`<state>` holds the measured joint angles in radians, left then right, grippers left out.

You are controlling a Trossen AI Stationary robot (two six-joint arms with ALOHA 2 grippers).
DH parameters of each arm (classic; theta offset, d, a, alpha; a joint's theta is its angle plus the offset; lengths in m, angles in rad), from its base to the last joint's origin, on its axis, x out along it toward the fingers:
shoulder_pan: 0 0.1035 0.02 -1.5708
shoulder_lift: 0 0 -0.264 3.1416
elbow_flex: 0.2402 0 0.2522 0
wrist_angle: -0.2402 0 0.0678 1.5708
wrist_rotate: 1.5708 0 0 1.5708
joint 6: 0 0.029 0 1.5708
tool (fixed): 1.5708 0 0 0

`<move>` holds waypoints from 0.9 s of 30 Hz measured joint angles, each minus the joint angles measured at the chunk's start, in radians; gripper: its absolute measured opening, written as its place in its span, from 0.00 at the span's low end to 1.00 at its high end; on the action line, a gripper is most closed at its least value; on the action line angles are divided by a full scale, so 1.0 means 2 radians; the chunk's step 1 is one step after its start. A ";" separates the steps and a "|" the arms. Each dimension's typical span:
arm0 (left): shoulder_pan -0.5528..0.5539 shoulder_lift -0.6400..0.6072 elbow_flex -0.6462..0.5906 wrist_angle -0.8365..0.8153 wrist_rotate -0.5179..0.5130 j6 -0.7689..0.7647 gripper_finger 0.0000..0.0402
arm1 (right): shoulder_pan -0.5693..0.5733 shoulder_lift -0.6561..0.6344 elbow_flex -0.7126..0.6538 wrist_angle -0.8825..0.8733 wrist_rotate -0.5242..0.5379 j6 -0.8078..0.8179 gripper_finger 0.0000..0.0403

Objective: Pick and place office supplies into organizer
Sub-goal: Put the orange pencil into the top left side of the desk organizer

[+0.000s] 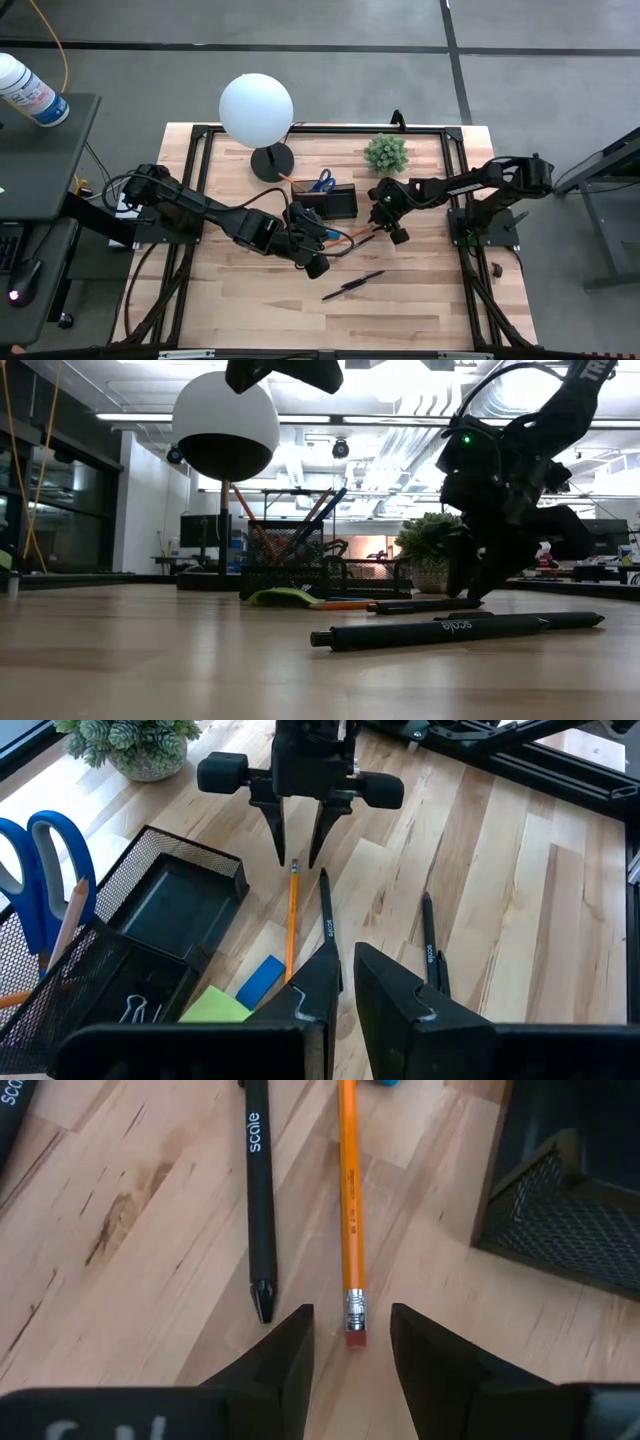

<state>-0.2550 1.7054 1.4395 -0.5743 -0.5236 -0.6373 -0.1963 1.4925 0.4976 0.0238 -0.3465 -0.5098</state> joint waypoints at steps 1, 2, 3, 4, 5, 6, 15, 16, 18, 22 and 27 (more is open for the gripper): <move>0.000 0.000 0.000 0.000 0.000 0.000 0.06 | 0.000 0.000 0.000 0.000 0.000 0.000 0.30; 0.000 0.000 0.000 0.000 0.000 0.000 0.06 | 0.000 0.000 0.000 0.000 0.000 0.000 0.29; 0.000 0.000 0.000 0.000 0.000 0.000 0.06 | 0.000 0.000 0.000 0.000 0.000 0.000 0.27; 0.000 0.000 0.000 0.000 0.000 0.001 0.06 | 0.000 0.000 0.000 0.000 0.000 -0.002 0.25; 0.000 0.000 0.000 0.000 0.000 0.001 0.06 | 0.000 0.000 0.000 0.000 0.000 -0.003 0.24; 0.000 0.000 0.000 0.000 0.000 0.001 0.06 | 0.000 0.000 0.000 0.000 0.000 -0.005 0.22; 0.000 0.000 0.000 -0.001 -0.005 0.001 0.06 | 0.000 0.000 0.000 -0.014 0.007 -0.025 0.18; 0.000 0.000 0.000 -0.001 -0.005 0.001 0.06 | 0.000 0.000 0.000 -0.014 0.009 -0.025 0.18; 0.000 0.000 0.000 0.000 -0.006 0.001 0.06 | 0.000 0.000 0.000 -0.013 0.011 -0.025 0.19; 0.000 0.000 0.000 0.000 -0.006 0.002 0.06 | 0.000 0.000 0.000 -0.013 0.011 -0.025 0.18; 0.000 0.000 0.000 0.000 -0.006 0.002 0.06 | 0.000 0.000 -0.001 -0.013 0.011 -0.025 0.17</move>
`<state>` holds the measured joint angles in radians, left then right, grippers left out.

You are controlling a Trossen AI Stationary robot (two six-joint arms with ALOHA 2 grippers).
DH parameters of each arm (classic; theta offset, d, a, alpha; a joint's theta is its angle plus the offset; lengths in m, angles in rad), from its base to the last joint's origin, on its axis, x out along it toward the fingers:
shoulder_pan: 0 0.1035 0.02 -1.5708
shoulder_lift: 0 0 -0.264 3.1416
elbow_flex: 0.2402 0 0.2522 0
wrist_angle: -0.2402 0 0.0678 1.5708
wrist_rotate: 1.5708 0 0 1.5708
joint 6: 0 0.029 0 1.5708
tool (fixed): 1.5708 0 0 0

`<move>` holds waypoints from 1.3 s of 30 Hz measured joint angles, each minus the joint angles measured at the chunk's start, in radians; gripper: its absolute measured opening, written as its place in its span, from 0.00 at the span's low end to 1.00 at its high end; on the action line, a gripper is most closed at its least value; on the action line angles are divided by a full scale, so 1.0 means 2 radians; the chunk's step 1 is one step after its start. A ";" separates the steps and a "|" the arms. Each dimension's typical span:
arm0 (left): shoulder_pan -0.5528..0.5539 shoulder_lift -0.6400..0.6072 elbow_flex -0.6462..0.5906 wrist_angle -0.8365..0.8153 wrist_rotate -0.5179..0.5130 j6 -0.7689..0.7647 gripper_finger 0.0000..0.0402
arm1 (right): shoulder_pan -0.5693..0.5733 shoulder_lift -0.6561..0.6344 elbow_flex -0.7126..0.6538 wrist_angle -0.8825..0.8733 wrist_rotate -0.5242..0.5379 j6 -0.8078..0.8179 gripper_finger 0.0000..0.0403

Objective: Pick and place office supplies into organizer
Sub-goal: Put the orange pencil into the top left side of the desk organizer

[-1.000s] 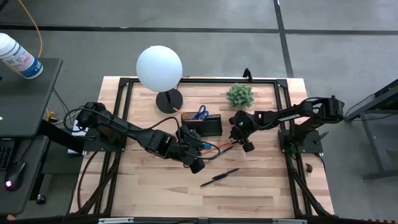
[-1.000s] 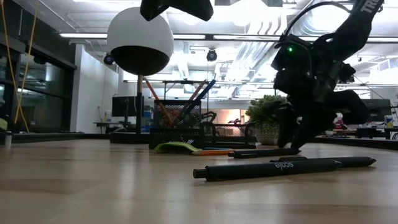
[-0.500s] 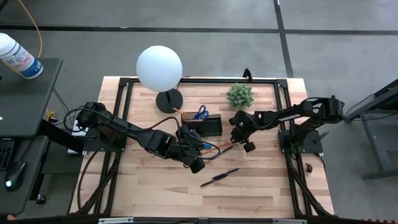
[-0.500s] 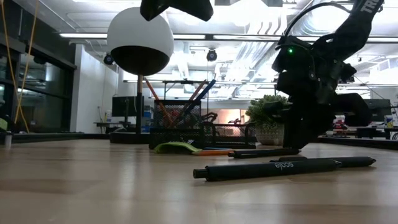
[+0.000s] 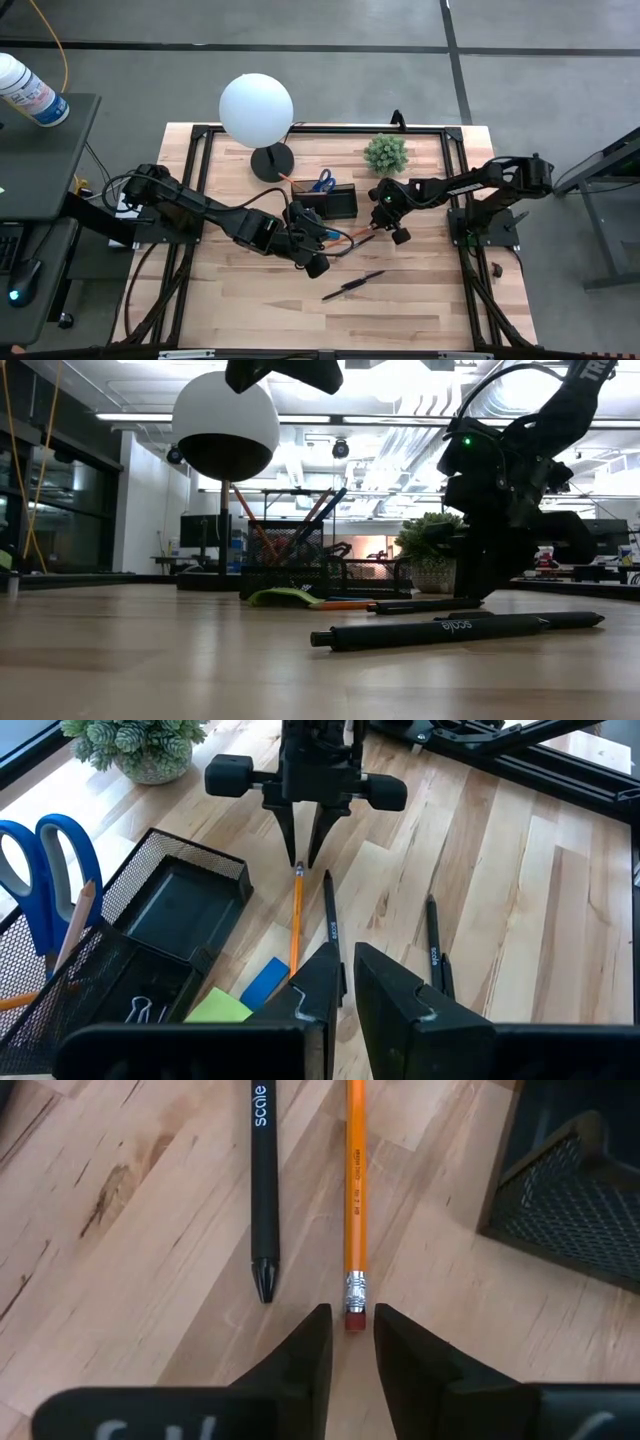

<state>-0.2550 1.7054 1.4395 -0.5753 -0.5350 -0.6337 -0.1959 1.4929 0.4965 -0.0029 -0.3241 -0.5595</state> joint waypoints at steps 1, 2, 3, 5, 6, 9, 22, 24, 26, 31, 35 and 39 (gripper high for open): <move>0.000 0.000 0.000 0.000 0.000 0.000 0.06 | 0.000 0.000 0.000 0.000 0.000 0.000 0.17; 0.000 0.000 0.000 0.000 0.000 0.000 0.06 | 0.000 0.000 0.000 0.000 0.000 0.000 0.17; 0.000 0.000 0.000 0.000 0.000 0.000 0.06 | 0.000 0.000 0.000 0.000 0.000 0.000 0.17; 0.000 0.000 0.000 0.000 0.000 -0.001 0.06 | 0.000 0.005 0.000 0.001 0.000 0.000 0.17; 0.000 0.000 0.000 0.000 0.000 -0.001 0.06 | 0.000 0.008 0.000 0.002 -0.001 0.000 0.17; 0.000 0.000 0.000 0.000 0.000 -0.001 0.06 | 0.000 0.024 0.001 0.005 -0.006 0.002 0.17; 0.000 0.000 0.000 0.000 0.000 -0.001 0.06 | 0.000 0.037 0.001 0.009 -0.003 0.026 0.02; 0.000 0.000 0.000 0.000 0.000 -0.001 0.06 | 0.000 0.037 0.001 0.007 -0.002 0.027 0.02; 0.000 0.000 0.000 0.000 0.000 -0.001 0.06 | 0.000 0.036 0.001 0.004 -0.002 0.028 0.01; 0.000 0.000 0.000 0.000 0.000 -0.001 0.06 | 0.000 0.014 0.000 -0.010 0.011 0.031 0.01; 0.000 0.000 0.000 -0.001 0.000 0.000 0.06 | 0.000 -0.014 -0.001 -0.035 0.023 0.032 0.01; 0.000 0.000 0.000 -0.007 0.002 0.000 0.06 | 0.000 -0.034 -0.002 -0.064 0.027 0.033 0.00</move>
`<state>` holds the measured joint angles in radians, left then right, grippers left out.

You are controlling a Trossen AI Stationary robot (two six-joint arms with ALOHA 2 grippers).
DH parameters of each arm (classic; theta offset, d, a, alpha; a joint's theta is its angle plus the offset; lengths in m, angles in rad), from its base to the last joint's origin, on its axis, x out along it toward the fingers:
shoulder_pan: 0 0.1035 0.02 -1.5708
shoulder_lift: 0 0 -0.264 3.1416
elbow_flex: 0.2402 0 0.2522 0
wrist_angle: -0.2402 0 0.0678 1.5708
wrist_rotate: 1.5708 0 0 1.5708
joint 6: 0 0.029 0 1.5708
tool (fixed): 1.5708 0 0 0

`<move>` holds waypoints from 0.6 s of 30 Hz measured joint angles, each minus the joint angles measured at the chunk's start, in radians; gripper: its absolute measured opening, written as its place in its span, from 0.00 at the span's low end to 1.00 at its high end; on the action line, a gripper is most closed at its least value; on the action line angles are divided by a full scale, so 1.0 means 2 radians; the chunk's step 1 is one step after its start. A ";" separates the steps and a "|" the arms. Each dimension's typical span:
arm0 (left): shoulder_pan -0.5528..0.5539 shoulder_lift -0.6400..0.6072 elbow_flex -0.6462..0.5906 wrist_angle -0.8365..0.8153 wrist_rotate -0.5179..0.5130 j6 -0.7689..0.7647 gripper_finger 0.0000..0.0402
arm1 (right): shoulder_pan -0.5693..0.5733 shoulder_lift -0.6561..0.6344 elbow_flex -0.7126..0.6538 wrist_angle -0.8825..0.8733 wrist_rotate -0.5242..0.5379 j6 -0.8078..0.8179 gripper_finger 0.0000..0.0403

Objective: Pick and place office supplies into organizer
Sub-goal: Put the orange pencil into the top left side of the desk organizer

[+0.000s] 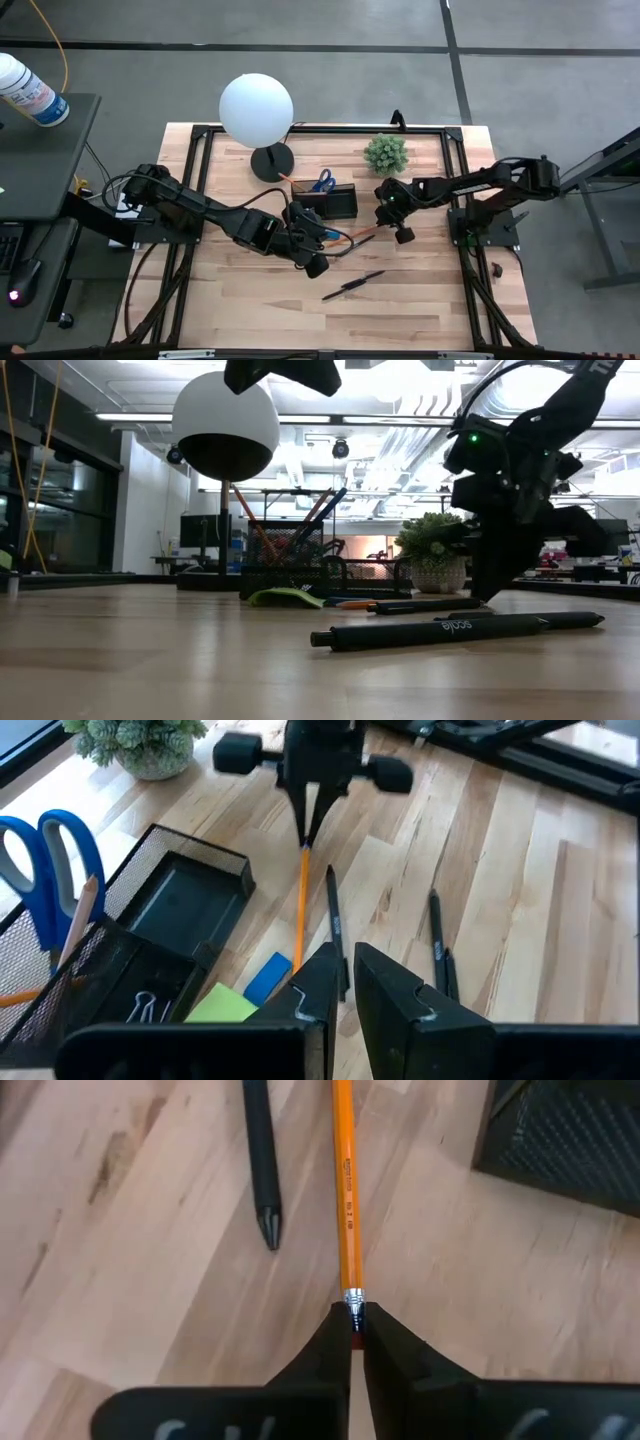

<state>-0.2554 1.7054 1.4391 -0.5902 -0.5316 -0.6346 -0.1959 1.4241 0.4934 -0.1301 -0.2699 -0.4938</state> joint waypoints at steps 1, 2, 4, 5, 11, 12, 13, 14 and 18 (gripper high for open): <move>0.000 0.000 0.000 -0.005 0.000 -0.001 0.06 | 0.000 -0.006 0.000 -0.005 0.000 0.000 0.00; -0.001 0.000 0.000 -0.009 0.002 -0.004 0.06 | 0.000 -0.011 0.000 -0.009 -0.001 0.000 0.00; -0.004 0.000 0.000 -0.019 0.007 -0.013 0.06 | 0.000 -0.021 0.000 -0.018 -0.003 0.000 0.00; -0.004 0.000 0.000 -0.026 0.010 -0.016 0.06 | 0.000 -0.026 0.000 -0.019 -0.003 0.001 0.00; -0.021 0.000 0.000 -0.064 0.026 -0.048 0.06 | 0.000 -0.053 0.000 -0.018 -0.008 0.023 0.00; -0.025 0.000 0.000 -0.064 0.026 -0.052 0.06 | 0.000 -0.057 0.000 -0.018 -0.009 0.025 0.00; -0.029 0.000 0.000 -0.063 0.026 -0.055 0.06 | 0.000 -0.061 0.000 -0.019 -0.011 0.025 0.00; -0.032 0.000 0.000 -0.062 0.024 -0.058 0.06 | 0.000 -0.065 0.000 -0.019 -0.011 0.025 0.00; -0.045 0.000 0.000 -0.062 0.001 -0.074 0.06 | 0.000 -0.086 0.000 -0.021 -0.016 0.045 0.00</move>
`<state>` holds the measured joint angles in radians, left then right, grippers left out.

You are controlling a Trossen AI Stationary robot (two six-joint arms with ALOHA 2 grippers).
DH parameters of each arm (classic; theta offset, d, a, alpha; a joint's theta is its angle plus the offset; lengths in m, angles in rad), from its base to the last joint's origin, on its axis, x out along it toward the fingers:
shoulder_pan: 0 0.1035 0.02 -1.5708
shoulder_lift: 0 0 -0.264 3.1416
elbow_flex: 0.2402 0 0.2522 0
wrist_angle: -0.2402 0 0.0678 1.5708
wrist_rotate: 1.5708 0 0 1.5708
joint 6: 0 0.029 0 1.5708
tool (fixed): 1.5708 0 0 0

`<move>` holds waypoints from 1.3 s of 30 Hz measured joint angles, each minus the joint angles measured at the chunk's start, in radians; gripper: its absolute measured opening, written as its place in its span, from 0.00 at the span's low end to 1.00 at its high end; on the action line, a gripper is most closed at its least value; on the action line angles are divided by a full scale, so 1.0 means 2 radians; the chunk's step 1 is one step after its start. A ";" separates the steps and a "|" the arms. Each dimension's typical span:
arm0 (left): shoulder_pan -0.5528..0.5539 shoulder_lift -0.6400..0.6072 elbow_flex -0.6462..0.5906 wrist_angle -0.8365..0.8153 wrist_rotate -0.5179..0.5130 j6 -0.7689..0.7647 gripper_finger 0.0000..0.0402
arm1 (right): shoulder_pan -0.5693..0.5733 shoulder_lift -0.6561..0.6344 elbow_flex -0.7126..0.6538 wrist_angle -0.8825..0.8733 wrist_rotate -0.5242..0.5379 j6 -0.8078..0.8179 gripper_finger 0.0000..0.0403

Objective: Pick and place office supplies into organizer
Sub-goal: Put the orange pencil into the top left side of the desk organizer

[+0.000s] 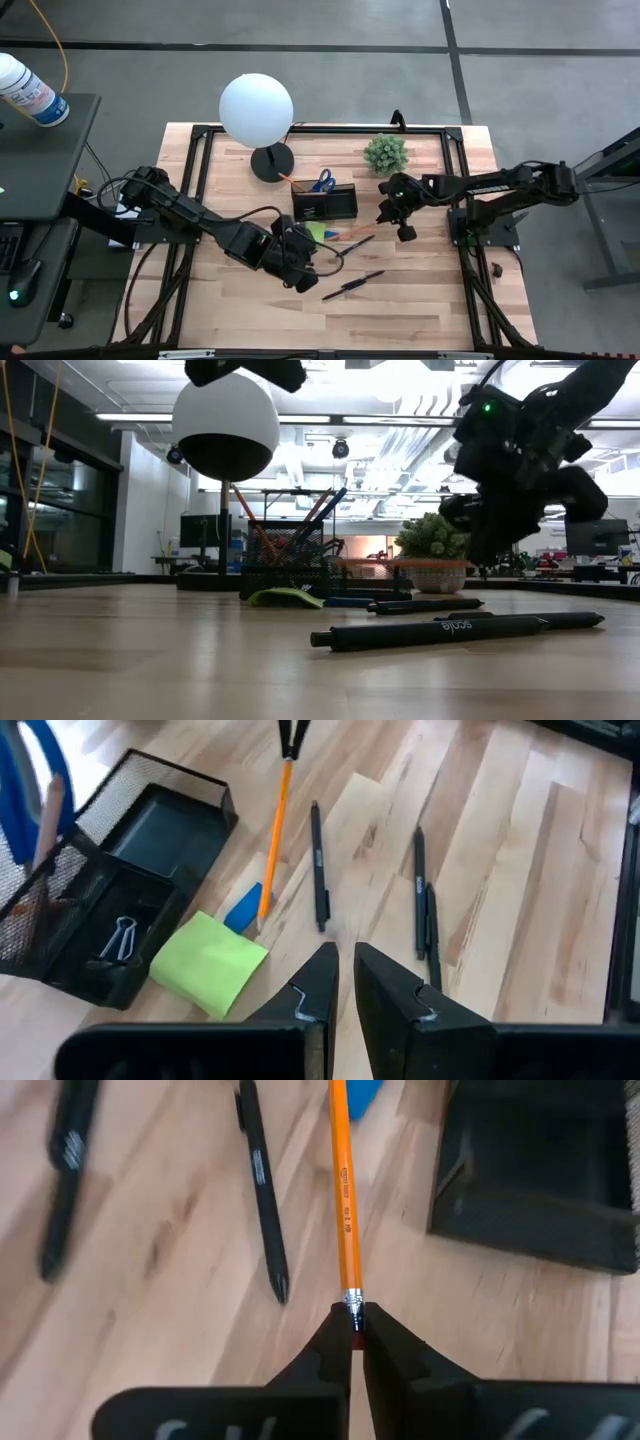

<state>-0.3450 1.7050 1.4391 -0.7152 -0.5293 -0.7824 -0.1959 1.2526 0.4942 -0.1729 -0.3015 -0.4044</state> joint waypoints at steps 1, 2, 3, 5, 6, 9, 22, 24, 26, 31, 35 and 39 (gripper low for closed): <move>-0.003 0.000 0.000 -0.001 -0.006 -0.006 0.06 | 0.000 -0.007 0.000 0.000 -0.004 0.009 0.00; -0.003 0.000 0.000 -0.004 -0.010 -0.012 0.06 | 0.000 -0.015 0.000 0.000 -0.008 0.017 0.00; -0.005 0.000 0.000 -0.009 -0.012 -0.019 0.06 | 0.000 -0.023 0.000 0.001 -0.012 0.024 0.00; -0.009 0.000 0.000 -0.017 -0.017 -0.030 0.06 | 0.000 -0.041 0.000 0.005 -0.016 0.041 0.00; -0.009 0.000 0.000 -0.020 -0.020 -0.033 0.06 | 0.000 -0.049 0.000 0.009 -0.019 0.051 0.00; -0.015 0.000 0.000 -0.022 -0.027 -0.043 0.06 | 0.000 -0.072 0.001 0.027 -0.023 0.082 0.00; -0.017 -0.036 0.000 -0.017 -0.172 -0.047 0.06 | 0.000 -0.117 0.001 0.162 -0.023 0.220 0.00; -0.017 -0.044 0.000 -0.014 -0.192 -0.063 0.06 | 0.000 -0.117 0.001 0.200 -0.023 0.240 0.00; -0.019 -0.052 0.000 -0.013 -0.217 -0.078 0.06 | -0.001 -0.117 0.001 0.237 -0.019 0.259 0.00; -0.038 -0.060 0.000 0.007 -0.321 -0.087 0.06 | -0.007 -0.117 0.001 0.303 -0.013 0.301 0.00; -0.041 -0.066 0.000 0.031 -0.370 -0.108 0.06 | -0.007 -0.117 0.001 0.345 -0.012 0.322 0.00; -0.025 -0.064 0.000 0.074 -0.351 -0.108 0.06 | -0.007 -0.117 0.001 0.369 -0.011 0.331 0.00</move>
<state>-0.3942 1.5761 1.4391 -0.5680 -1.2305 -0.9993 -0.2100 1.0191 0.4965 0.5650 -0.3233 0.2574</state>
